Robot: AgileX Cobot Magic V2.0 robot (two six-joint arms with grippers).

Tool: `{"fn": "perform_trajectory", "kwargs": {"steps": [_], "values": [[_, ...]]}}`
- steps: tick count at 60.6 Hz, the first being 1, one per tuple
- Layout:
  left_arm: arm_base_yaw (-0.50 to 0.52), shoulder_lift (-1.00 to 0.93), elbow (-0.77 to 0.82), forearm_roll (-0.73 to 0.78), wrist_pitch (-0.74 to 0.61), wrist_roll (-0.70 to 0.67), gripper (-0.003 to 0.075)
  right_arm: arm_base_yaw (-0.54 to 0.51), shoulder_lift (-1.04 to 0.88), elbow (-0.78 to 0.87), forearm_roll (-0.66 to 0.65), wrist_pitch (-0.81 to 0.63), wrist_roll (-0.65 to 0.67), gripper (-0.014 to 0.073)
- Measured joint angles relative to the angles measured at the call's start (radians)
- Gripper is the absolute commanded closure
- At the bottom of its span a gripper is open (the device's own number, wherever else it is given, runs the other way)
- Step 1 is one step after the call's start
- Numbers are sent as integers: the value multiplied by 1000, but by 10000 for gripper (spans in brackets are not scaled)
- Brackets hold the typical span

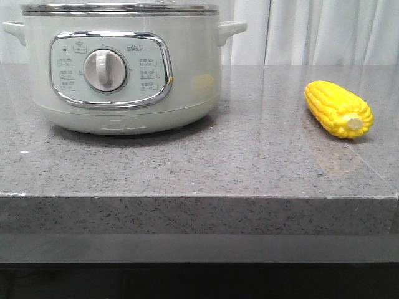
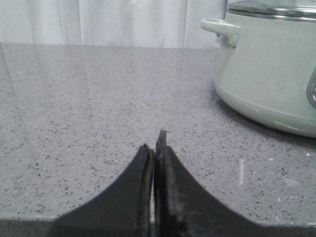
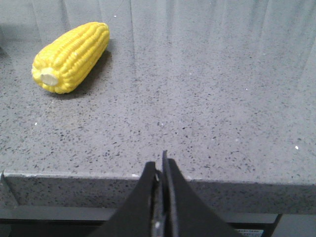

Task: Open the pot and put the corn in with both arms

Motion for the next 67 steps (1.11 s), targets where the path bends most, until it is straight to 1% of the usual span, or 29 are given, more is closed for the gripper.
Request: {"fn": "perform_trajectory", "kwargs": {"steps": [59, 67], "values": [[-2, 0, 0, 0, -2, 0, 739, 0, 0, 0, 0, 0, 0, 662], [-2, 0, 0, -37, -21, 0, 739, 0, 0, 0, 0, -38, 0, 662]]}}
